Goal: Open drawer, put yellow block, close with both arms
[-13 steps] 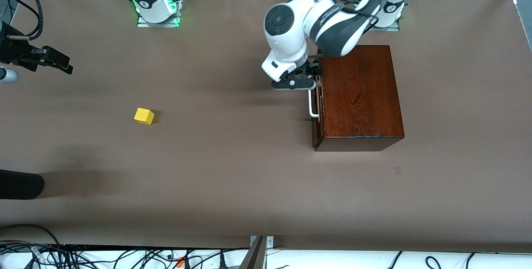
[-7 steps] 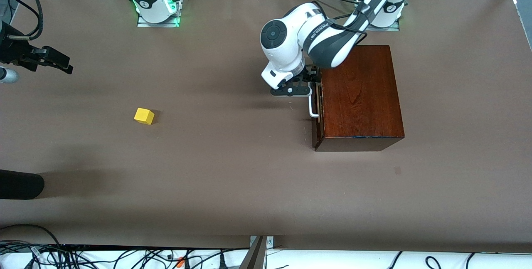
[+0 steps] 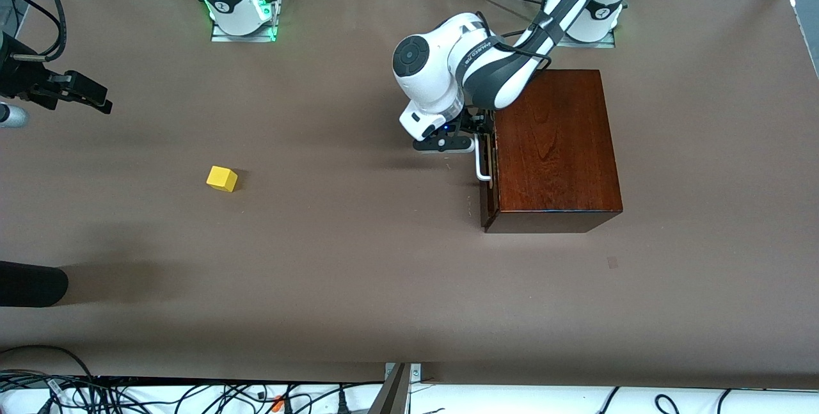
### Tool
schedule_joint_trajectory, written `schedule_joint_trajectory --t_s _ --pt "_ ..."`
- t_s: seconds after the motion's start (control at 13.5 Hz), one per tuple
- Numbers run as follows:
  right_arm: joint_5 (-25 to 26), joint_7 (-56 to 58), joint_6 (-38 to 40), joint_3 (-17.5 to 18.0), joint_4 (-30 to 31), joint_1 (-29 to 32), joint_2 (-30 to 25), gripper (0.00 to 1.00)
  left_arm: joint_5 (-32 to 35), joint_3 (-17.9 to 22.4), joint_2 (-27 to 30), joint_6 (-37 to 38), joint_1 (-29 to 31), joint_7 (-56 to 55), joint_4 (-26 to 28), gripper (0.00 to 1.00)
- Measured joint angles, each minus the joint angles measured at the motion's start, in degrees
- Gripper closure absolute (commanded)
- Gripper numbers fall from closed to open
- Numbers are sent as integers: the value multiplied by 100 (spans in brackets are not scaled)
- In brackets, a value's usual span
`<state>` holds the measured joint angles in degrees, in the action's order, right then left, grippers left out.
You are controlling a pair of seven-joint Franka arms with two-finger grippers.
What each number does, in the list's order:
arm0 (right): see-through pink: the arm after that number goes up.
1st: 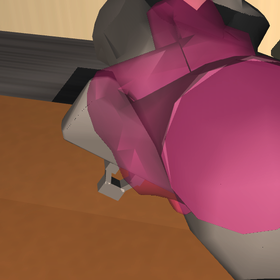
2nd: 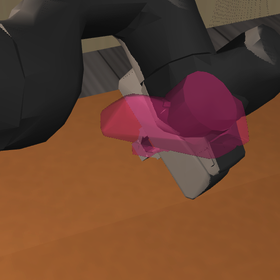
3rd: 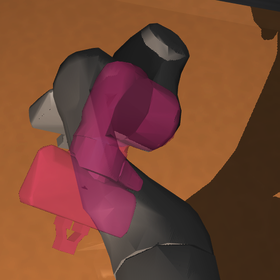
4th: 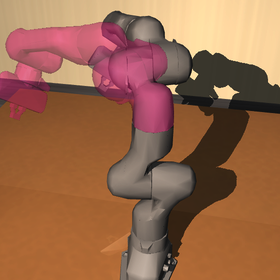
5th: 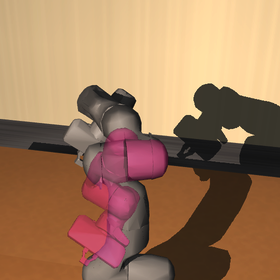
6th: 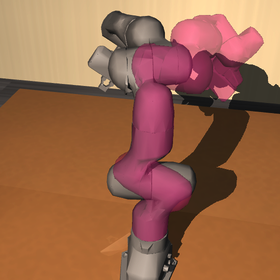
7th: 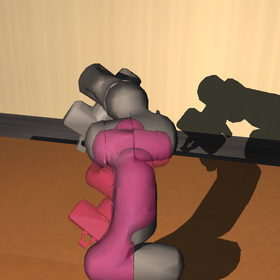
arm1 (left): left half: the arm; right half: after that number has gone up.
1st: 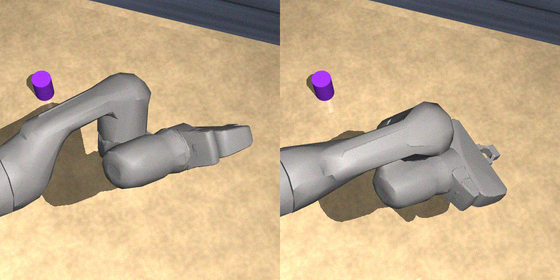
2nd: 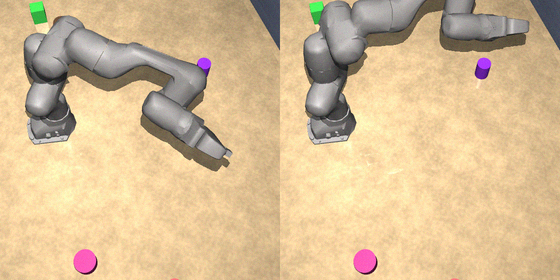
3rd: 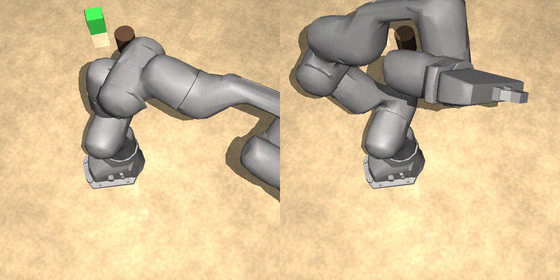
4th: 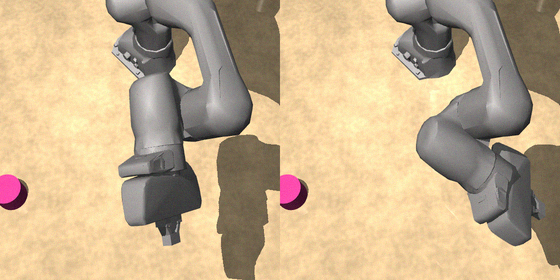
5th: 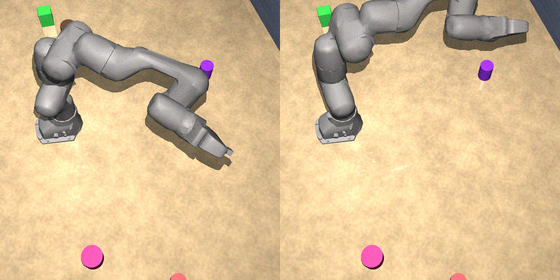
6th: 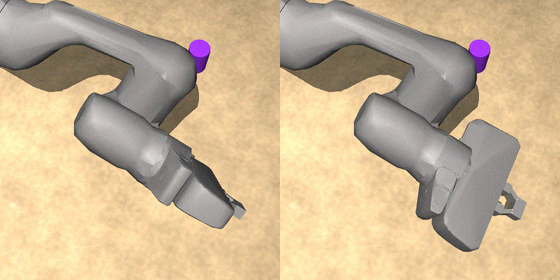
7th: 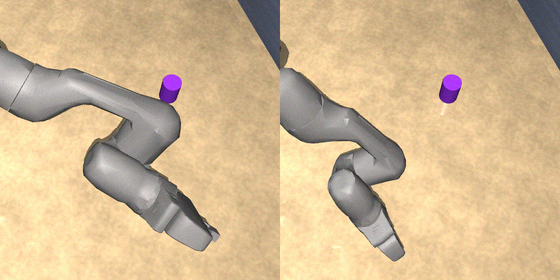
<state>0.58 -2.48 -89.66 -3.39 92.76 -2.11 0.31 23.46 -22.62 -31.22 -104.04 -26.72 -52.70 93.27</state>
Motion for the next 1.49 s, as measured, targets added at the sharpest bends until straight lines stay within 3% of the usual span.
schedule_joint_trajectory --t_s 0.52,1.49 --pt "0 0 3 0 -14 0 -6 0 460 9 -214 -146 0 -153 51 0" --pt "0 0 5 0 -20 0 -6 0 394 1 -316 -685 0 -644 100 0"
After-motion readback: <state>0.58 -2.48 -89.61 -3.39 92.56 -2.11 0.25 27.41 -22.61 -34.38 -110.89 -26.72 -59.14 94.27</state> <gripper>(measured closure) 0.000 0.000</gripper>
